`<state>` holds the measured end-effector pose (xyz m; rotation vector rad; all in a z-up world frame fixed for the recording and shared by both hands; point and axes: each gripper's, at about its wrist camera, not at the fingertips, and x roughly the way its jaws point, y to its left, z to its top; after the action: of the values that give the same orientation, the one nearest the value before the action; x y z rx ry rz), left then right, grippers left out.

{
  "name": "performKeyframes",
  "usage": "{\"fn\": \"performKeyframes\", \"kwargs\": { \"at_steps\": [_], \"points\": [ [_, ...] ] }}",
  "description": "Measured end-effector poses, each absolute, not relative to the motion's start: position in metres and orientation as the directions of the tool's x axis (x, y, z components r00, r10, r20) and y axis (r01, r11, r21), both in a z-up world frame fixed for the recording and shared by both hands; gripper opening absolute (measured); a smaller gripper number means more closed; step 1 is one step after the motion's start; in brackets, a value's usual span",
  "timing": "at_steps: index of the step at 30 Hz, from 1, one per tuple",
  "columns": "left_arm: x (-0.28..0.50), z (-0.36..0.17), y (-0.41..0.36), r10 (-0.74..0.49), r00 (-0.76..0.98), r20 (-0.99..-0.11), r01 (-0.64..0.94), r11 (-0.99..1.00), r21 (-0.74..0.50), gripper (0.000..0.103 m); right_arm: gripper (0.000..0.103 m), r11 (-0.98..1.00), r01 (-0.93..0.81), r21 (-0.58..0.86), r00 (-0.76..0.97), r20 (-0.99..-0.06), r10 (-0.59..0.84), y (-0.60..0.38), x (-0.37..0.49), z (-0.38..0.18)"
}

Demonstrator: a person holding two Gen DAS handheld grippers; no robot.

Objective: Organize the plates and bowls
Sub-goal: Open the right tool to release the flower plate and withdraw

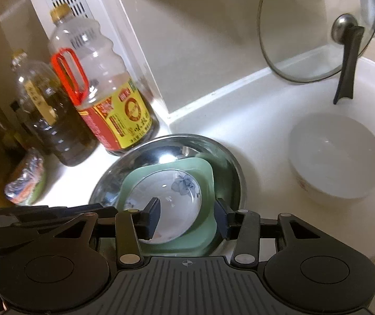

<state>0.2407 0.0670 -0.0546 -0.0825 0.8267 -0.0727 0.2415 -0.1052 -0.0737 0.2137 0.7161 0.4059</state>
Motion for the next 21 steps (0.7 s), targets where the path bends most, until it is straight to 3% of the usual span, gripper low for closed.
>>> {"fn": "performKeyframes", "kwargs": {
  "at_steps": [21],
  "points": [
    [0.125, -0.031, 0.022, -0.095, 0.690, -0.717, 0.048, 0.995, -0.085, 0.016, 0.049, 0.867, -0.326, 0.377, 0.688, -0.534, 0.491, -0.170, 0.121, -0.057]
  ]
}}
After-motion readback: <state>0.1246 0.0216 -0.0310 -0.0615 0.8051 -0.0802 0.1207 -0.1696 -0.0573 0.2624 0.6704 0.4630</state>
